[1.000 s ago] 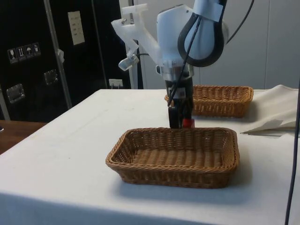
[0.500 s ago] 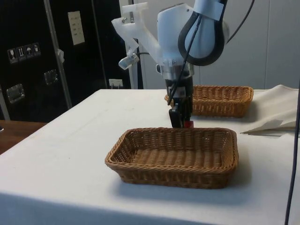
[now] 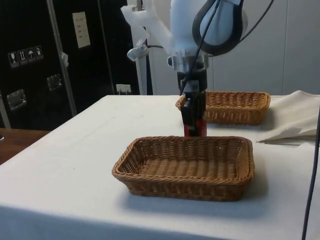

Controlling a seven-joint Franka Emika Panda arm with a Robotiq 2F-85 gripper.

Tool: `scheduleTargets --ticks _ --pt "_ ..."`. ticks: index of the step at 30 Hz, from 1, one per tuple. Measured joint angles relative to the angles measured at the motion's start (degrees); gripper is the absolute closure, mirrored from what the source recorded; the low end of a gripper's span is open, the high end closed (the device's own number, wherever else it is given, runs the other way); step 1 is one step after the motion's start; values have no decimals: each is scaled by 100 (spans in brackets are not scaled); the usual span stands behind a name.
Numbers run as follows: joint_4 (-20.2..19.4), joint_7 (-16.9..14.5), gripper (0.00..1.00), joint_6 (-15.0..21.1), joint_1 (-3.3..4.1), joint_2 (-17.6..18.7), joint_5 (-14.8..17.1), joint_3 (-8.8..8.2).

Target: Pick up the red cube and place it into the right basket.

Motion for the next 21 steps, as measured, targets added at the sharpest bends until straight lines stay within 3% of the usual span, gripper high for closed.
scheduleTargets --ticks 21 --pt "-34 40 97 -1152 -57 -1306 -424 -229"
